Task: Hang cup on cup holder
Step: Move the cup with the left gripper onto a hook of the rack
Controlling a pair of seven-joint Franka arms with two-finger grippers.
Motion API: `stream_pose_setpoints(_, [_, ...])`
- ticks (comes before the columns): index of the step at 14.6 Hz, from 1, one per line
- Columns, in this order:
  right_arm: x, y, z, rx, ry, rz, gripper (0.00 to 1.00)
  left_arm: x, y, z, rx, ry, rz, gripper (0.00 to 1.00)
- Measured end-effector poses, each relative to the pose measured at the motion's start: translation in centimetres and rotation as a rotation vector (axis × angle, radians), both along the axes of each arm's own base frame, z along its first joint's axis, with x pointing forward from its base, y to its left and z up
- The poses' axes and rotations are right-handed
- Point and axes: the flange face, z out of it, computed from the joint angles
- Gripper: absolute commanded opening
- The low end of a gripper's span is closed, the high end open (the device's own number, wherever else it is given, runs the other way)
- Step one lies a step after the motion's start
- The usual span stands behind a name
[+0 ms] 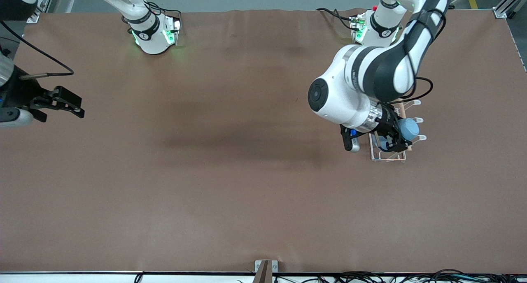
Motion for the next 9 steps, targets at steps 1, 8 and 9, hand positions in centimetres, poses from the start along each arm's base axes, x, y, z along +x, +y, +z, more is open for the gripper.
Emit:
stream_pose_setpoints(1, [-0.2, -0.3, 0.4, -0.002, 0.006, -0.005, 1.00, -0.3, 0.4, -1.4, 0.053, 0.005, -0.018, 0.64])
stream_pose_setpoints(8, [-2.4, -4.4, 2.8, -0.007, -0.005, -0.078, 0.99, -2.1, 3.0, -8.1, 0.216, 0.007, -0.031, 0.64])
stream_pose_setpoints(9, [-2.9, -4.3, 2.8, -0.007, -0.005, -0.076, 0.99, -2.4, 3.0, -9.0, 0.224, 0.008, -0.027, 0.64])
